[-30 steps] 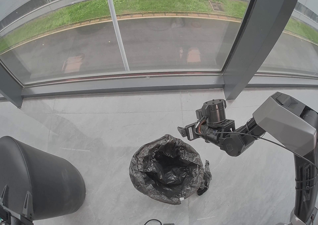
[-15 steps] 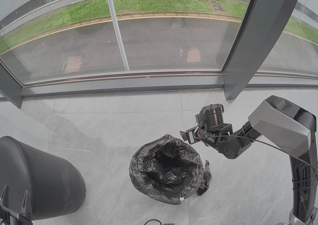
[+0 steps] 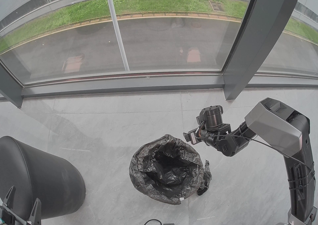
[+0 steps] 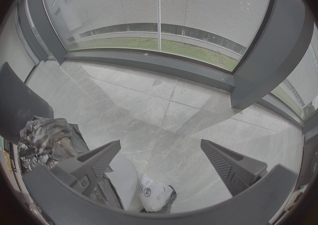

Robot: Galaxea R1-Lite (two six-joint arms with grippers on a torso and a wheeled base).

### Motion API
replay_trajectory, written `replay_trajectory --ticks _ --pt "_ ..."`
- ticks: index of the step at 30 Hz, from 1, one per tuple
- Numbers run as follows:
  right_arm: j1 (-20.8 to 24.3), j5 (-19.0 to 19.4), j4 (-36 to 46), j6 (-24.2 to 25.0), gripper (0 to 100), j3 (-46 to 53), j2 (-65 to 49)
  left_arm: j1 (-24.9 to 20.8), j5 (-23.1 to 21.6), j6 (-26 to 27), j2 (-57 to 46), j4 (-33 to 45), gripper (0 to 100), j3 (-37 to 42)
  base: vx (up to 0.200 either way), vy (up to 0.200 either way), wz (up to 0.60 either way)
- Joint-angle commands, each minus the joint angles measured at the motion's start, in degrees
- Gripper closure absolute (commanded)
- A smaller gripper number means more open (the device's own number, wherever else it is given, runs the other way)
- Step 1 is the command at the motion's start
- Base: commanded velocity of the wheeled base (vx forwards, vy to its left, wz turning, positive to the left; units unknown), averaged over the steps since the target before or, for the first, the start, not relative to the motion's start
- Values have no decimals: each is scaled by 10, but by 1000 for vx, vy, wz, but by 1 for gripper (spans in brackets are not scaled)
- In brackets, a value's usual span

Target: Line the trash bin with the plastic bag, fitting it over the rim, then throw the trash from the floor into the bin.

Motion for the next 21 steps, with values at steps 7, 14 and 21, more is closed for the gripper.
replay_trajectory --ticks 7,14,21 --pt "-22 39 135 -2 0 -85 20 0 21 -23 -6 1 0 10 0 0 0" --pt "-26 51 249 -2 0 -180 49 0 21 -25 -6 -2 0 10 0 0 0" --pt "-27 66 324 7 0 -282 118 0 21 -24 -6 -7 0 10 0 0 0"
